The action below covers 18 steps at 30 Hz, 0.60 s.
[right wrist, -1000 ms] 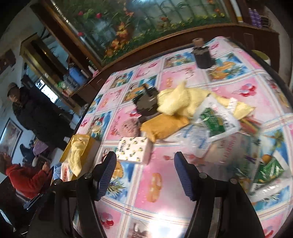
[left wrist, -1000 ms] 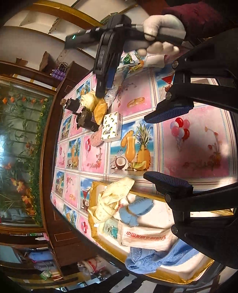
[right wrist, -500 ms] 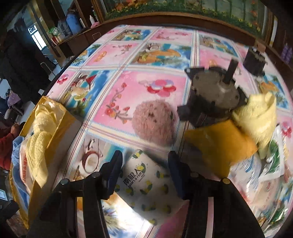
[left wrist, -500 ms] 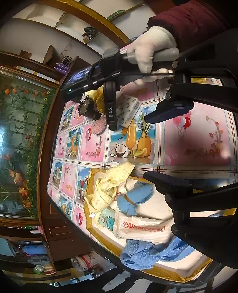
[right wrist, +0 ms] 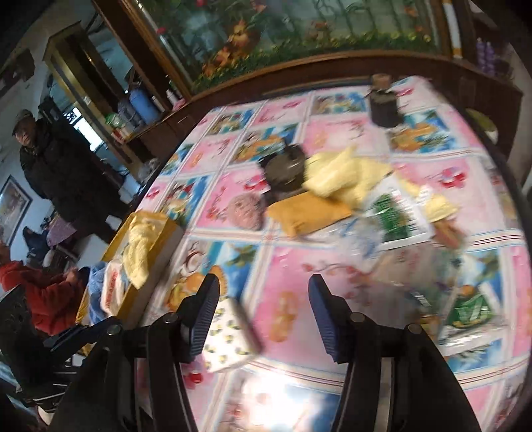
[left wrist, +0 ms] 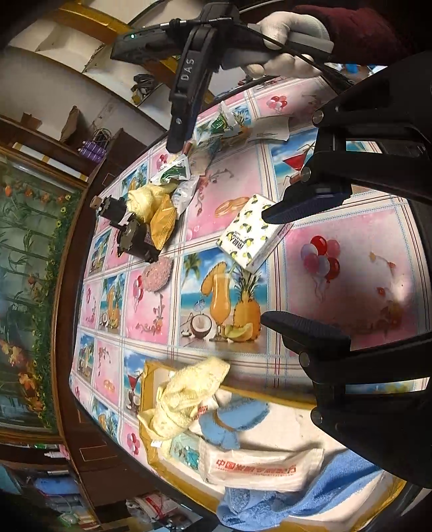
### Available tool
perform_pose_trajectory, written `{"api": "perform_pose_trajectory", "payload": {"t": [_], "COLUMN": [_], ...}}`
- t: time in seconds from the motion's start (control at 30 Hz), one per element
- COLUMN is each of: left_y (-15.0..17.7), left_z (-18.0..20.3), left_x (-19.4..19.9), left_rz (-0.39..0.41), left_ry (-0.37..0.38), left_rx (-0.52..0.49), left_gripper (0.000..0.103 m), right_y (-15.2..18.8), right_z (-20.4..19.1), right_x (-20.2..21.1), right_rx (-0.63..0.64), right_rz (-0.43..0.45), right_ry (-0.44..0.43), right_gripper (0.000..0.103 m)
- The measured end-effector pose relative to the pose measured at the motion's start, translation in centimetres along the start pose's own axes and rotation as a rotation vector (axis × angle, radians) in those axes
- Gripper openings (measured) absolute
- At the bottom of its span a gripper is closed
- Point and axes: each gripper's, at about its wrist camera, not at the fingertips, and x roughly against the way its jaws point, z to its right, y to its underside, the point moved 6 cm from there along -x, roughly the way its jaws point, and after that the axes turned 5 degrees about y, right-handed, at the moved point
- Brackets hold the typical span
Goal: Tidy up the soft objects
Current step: 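Move the left tool to the patterned tissue pack and grasp it, then lift the tissue pack with the left tool while the right tool grasps a white packet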
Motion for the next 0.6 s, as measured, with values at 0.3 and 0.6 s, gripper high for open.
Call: {"api": "perform_pose_trajectory", "payload": {"t": [0.3, 0.6], "left_y": [0.3, -0.5], "left_z": [0.4, 1.8], "left_x": [-5.9, -9.1], "left_rz": [-0.129, -0.162], "left_ry": [0.119, 0.071], "left_rx": [0.146, 0.125], "left_gripper": [0.055, 0.059], "right_y": [0.5, 0.9], "right_z": [10.5, 10.5], "right_x": [2.4, 0.9], "right_rx": [-0.211, -0.228], "right_rz": [0.052, 0.019], "right_ry": [0.110, 0.074], "right_gripper": [0.057, 0.057]}}
